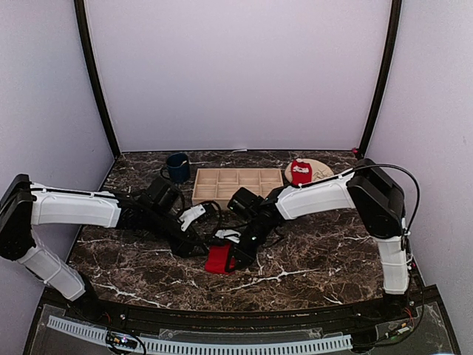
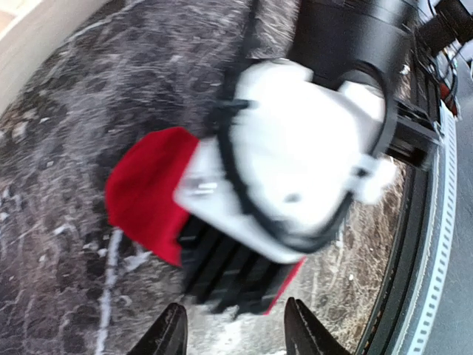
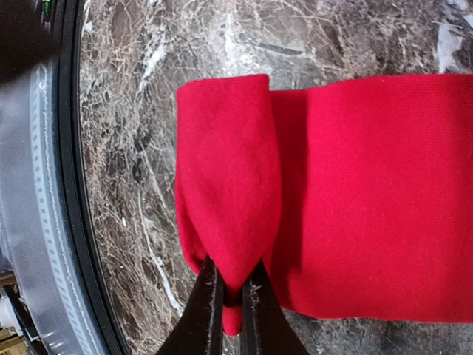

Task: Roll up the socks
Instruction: Roll the sock at the center of the board.

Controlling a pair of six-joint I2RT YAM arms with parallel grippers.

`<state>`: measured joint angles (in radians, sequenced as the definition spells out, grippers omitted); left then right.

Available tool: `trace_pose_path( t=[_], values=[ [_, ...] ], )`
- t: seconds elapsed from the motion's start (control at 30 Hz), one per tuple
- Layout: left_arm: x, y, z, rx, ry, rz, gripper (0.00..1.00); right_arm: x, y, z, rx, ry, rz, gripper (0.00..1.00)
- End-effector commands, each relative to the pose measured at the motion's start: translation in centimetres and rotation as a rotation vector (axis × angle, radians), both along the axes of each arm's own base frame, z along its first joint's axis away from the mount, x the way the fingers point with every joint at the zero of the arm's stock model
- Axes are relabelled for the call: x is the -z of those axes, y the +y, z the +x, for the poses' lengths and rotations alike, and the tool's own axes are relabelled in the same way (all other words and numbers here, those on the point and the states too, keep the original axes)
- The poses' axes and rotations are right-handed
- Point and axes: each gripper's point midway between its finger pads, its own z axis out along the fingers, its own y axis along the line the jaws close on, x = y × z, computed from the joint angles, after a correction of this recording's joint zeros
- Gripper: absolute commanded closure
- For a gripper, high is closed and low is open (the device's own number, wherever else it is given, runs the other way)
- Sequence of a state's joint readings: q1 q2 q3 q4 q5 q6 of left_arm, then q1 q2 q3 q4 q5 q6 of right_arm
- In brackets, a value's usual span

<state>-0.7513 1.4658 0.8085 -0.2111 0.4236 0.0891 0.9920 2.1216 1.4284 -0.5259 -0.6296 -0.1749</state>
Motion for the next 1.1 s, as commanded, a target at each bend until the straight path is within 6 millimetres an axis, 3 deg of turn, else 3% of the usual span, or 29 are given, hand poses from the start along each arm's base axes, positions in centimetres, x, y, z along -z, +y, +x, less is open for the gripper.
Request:
trace_pose_path(
  t=[0.0, 0.23, 0.3, 0.37, 0.8, 1.07],
  values=[
    [0.4, -0.3, -1.7, 0.067, -0.025, 0.025, 0.53, 1.3, -0.9, -0.6, 0.015, 0.099, -0.053, 0.96],
    [1.2, -1.1, -3.3, 0.156, -0.023, 0.060, 0.53, 1.2, -0.9, -0.8, 0.012, 0.144, -0.057, 0.96],
    [1.7, -1.3, -3.6, 0.176, -0.020, 0.074, 0.23, 1.2, -1.0, -0.8, 0.013, 0.163, -0.058, 0.96],
    [2.0, -1.6, -3.9, 0.196, -0.021, 0.086, 0.19, 1.2, -1.0, -1.1, 0.010, 0.180, -0.059, 0.96],
    [3.8, -2.8, -4.3, 0.264, -0.099, 0.165, 0.21, 1.5, -1.3, -1.3, 0.009, 0.226, -0.062, 0.96],
    [4.7, -3.4, -4.3, 0.297, -0.171, 0.216, 0.28, 1.5, -1.5, -1.4, 0.009, 0.240, -0.058, 0.97]
  ],
)
